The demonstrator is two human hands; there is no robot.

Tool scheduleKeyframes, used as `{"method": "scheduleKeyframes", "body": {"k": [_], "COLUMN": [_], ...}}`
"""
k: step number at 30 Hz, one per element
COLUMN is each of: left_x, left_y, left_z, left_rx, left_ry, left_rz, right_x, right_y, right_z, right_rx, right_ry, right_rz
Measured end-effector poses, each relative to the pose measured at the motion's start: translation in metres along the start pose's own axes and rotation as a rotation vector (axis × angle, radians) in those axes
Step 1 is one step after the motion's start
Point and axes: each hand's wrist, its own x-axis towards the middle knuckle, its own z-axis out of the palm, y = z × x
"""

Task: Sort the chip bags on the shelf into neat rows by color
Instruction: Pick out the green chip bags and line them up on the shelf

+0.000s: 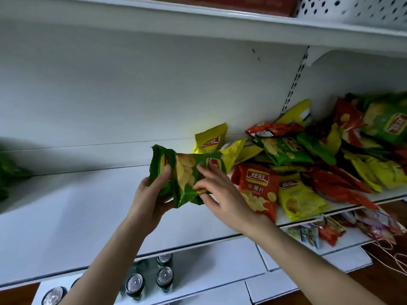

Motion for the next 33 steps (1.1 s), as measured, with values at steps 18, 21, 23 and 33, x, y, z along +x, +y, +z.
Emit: {"method": "scheduleKeyframes", "body": {"k": [18,21,23,33], "left_x": [0.024,0.022,0.018,-0.015], "left_y": [-0.016,-0.015,-0.013,0.004], "left_z": [0.047,0.049,0.05,0.019], "left_rx": [0.141,0.197,0.203,-0.034], "left_ry": [0.143,0.178,0.189,0.282], "left_rz": [0.117,0.233,0.284,0.348], "right_x": [0.01,0.01,0.009,0.023], "right_y": [0.134,0.095,0.053,-0.009], "right_z": [-0.124,-0.136,-0.127,-0.027], "right_rx": [-0.397,-0.24,-0.052,0.062], "right_ry": [0.377,0.627,0.656,0.13], "right_rz": [0.602,0.447,0.293,-0.064]}}
